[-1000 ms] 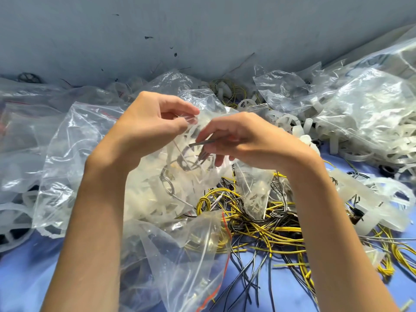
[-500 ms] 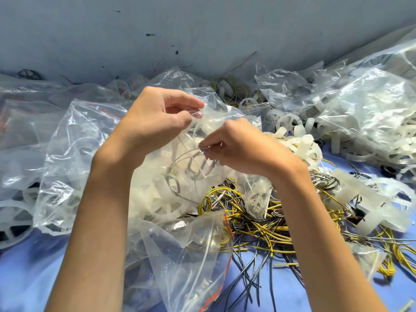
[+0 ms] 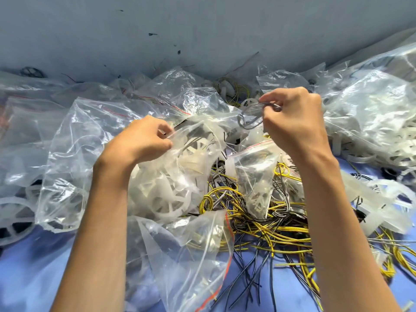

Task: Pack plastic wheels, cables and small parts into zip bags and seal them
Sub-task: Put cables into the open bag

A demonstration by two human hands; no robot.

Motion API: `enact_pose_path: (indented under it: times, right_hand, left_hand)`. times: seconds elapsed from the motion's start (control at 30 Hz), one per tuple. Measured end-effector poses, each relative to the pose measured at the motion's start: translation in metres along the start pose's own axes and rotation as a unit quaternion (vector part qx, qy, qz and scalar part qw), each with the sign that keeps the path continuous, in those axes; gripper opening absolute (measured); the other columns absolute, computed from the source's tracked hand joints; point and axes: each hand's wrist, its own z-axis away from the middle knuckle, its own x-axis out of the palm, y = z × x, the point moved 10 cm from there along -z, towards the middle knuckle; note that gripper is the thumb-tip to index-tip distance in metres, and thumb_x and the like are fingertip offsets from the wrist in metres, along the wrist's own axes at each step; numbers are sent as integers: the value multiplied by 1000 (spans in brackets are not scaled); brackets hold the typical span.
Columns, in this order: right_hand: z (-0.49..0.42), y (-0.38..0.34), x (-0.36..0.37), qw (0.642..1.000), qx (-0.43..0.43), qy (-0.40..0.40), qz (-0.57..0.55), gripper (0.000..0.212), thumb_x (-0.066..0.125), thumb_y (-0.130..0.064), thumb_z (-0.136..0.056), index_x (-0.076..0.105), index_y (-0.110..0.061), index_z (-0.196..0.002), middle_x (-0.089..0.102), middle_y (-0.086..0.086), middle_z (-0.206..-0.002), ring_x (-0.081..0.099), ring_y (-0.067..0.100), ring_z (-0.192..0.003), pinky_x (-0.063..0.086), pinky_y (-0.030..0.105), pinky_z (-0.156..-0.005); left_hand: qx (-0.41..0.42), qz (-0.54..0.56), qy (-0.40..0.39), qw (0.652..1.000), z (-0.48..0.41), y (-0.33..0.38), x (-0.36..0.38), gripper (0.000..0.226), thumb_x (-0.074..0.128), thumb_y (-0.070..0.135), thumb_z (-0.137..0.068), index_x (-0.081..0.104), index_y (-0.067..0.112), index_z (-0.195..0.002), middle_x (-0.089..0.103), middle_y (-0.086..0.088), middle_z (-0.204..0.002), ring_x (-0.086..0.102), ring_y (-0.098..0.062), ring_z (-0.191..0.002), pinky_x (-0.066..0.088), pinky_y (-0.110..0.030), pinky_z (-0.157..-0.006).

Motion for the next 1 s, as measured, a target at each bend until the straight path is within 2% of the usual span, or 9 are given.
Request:
enact_pose_path:
  times: [0.1,0.2,0.27,0.33,0.43,0.53,0.73,0.9,1.0]
  right_hand:
    - [0,10,16,995,11,-58,76,34,53,-16,-87,62,-10,-118,58,16,-123,52,30,-114,42,35,-97]
    - [8,8,35,984,2,-116,136,44,57,-26,-90,47,-20,-132,30,12,-144,28,29,-132,28,44,-104]
    - [11,-16,41,984,-78,-111,117,46,60,-22,-90,49,-23,-134,35,7,-144,31,23,-132,26,42,-106]
    - [22,-36,64,968,-150,-191,60,46,60,-19,-91,49,-22,-136,44,2,-141,40,18,-129,28,33,-109]
    - [54,-26,118,917,-142,-363,83,67,55,-23,-93,20,-24,-151,21,0,-156,27,17,-140,23,30,-112]
    - [64,-1,141,898,-101,-404,141,79,52,-28,-94,-1,-22,-152,16,3,-158,20,21,-142,26,39,-112]
    - [55,15,127,891,-77,-434,110,68,58,-28,-93,21,-32,-150,27,-5,-152,42,15,-129,38,29,-102]
    - [46,10,107,897,-85,-415,130,72,59,-40,-90,22,-30,-150,31,-2,-150,45,15,-127,39,31,-102]
    - [40,8,96,897,-89,-406,148,57,58,-34,-92,37,-27,-144,50,1,-139,53,17,-119,43,27,-93]
  left_hand:
    - [-55,-2,92,994,1,-17,-19,31,58,10,-77,66,33,-97,70,1,-97,61,-27,-100,50,-35,-89]
    - [-58,9,114,992,3,-16,-24,35,56,10,-74,66,32,-98,68,3,-92,60,-29,-101,49,-41,-92]
    - [-55,5,122,991,4,-14,-26,35,55,9,-74,66,33,-98,69,2,-97,59,-29,-102,49,-43,-92]
    - [-59,-6,129,990,5,-14,-27,37,54,9,-74,65,33,-100,69,1,-101,58,-30,-105,48,-44,-94]
    - [-65,-19,133,989,6,-15,-30,38,55,10,-75,64,32,-104,68,2,-105,56,-31,-109,47,-43,-94]
    - [-64,-18,133,989,7,-16,-32,37,55,12,-76,64,32,-105,68,2,-105,56,-30,-108,47,-42,-94]
    - [-43,-31,108,993,3,-12,-28,34,57,12,-78,62,29,-108,66,1,-109,56,-28,-107,46,-41,-94]
    - [150,-52,127,979,17,59,-27,25,66,26,-80,62,28,-104,49,4,-102,49,-18,-105,43,-38,-94]
    - [255,-31,-60,965,46,112,24,2,68,32,-80,67,31,-82,63,11,-86,59,-9,-82,52,-31,-77]
